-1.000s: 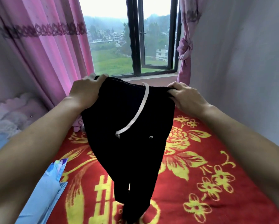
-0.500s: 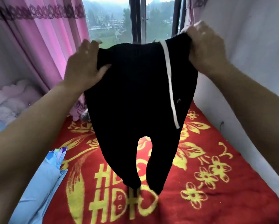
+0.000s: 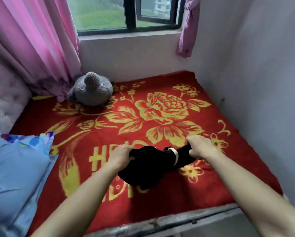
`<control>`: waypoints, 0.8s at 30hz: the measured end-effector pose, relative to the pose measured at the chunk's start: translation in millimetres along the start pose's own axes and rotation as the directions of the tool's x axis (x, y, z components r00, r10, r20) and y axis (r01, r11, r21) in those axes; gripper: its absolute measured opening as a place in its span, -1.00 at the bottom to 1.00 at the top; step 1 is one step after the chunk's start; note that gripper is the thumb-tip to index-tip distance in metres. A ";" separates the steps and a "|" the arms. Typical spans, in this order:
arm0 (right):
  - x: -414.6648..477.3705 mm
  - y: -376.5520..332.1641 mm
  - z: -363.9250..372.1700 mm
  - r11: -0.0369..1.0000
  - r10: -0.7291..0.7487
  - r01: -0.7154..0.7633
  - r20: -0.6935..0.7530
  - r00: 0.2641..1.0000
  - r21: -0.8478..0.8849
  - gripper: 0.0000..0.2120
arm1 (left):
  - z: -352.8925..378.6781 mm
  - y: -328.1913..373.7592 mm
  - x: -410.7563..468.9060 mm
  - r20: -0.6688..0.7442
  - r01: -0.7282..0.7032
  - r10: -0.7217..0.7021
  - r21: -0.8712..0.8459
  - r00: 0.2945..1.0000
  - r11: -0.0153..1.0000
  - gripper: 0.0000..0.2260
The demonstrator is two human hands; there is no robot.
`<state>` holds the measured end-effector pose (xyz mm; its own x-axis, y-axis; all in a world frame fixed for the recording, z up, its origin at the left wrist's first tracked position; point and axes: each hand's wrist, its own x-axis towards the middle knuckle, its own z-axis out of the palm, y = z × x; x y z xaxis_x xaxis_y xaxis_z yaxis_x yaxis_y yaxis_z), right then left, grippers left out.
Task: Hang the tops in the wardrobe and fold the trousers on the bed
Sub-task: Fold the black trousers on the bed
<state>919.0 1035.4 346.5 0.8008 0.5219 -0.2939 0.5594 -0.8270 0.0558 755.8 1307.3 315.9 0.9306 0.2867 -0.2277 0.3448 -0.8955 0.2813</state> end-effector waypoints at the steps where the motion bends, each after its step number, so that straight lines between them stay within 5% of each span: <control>1: -3.3 0.3 23.4 1.000 -0.003 0.004 0.077 0.997 -0.012 -0.69 | 27.4 -2.5 -5.2 0.059 -0.008 0.006 0.031 0.998 0.999 -0.81; 9: 1.0 -2.5 107.7 0.996 -0.073 0.087 0.433 0.899 -0.013 -0.55 | 108.5 -14.9 -14.8 0.407 0.002 -0.096 0.226 0.908 0.974 -0.91; 16: 52.6 4.1 93.5 0.993 -0.110 0.116 0.498 0.860 0.020 -0.54 | 91.0 -28.4 37.6 0.559 0.135 -0.188 0.135 0.808 0.982 -0.53; 21: 134.1 6.4 16.6 0.994 -0.106 0.095 0.383 0.917 0.050 -0.58 | 10.8 -27.7 120.3 0.609 0.086 -0.178 0.178 0.773 0.980 -0.64; 24: 182.1 8.7 -66.9 0.994 -0.078 0.071 0.081 0.994 0.083 -0.55 | -82.4 -22.7 168.7 0.346 0.174 -0.222 0.164 0.912 0.971 -0.73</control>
<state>1084.0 1137.3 357.3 0.7350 0.5660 -0.3733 0.5952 -0.8024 -0.0446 915.1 1404.0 347.9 0.7293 0.3424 -0.5924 0.4763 -0.8756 0.0802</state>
